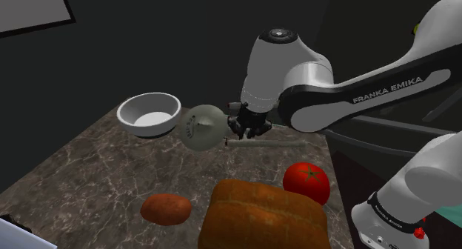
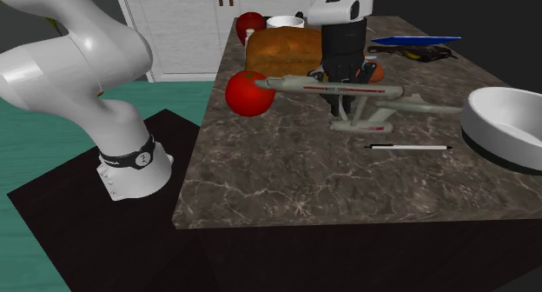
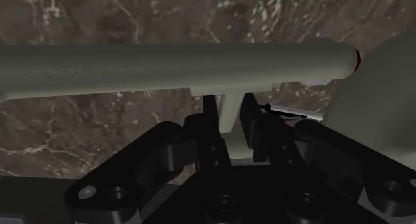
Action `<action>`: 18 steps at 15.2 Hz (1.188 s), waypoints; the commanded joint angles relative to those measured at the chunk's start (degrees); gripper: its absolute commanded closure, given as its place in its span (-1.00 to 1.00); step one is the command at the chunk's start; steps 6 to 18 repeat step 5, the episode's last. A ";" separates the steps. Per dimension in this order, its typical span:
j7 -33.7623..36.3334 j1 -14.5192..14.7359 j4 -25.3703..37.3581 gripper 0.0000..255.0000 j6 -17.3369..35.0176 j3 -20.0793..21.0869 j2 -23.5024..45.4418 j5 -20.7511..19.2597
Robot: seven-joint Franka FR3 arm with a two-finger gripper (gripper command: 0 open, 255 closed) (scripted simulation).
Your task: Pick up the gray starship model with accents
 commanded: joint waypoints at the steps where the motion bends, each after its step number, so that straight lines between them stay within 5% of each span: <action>1: -0.98 0.33 0.89 1.00 -1.72 -0.63 -1.12 0.92; 18: -1.70 0.60 1.89 1.00 -3.42 -1.14 -2.01 1.58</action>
